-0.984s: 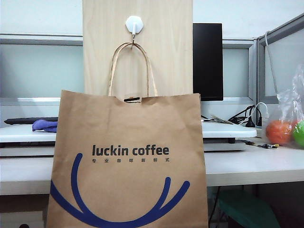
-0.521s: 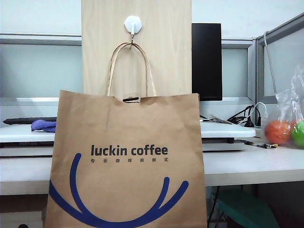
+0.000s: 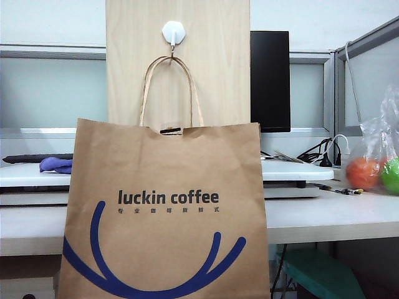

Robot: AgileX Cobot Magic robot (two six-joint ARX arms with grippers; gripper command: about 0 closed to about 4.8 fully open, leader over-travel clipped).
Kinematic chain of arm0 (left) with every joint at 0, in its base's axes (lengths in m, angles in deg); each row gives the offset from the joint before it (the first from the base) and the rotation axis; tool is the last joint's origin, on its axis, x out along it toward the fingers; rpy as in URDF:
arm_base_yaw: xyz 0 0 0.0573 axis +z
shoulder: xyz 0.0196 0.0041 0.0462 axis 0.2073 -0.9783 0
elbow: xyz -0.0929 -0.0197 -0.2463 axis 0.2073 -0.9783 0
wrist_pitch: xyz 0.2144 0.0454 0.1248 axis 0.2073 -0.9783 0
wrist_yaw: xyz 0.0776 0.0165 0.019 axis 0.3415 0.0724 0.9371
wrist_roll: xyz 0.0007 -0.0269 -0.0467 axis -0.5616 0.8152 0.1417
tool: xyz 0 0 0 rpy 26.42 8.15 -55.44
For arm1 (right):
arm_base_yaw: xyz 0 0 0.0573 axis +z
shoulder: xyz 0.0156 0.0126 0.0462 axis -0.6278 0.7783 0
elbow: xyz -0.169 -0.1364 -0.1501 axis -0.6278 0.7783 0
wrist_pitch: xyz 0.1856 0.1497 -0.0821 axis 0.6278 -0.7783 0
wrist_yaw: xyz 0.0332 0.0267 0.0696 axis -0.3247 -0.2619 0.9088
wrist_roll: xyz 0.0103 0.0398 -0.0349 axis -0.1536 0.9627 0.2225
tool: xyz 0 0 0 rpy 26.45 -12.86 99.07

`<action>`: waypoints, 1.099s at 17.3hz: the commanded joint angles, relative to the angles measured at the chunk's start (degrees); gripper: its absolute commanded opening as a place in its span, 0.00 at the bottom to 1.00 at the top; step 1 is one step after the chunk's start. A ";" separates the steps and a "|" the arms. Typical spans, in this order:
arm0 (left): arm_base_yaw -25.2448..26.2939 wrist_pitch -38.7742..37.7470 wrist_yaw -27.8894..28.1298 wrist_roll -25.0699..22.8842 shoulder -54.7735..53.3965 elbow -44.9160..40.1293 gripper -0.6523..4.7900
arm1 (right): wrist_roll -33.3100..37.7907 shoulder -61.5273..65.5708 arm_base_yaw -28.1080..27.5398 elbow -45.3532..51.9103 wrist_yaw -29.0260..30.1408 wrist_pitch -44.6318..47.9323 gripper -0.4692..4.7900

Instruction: Pick up the paper bag and hang it on the hook.

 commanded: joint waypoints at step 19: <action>0.07 0.26 -0.28 -0.22 0.00 0.07 0.11 | 1.40 -0.22 -22.10 35.30 37.92 33.66 0.11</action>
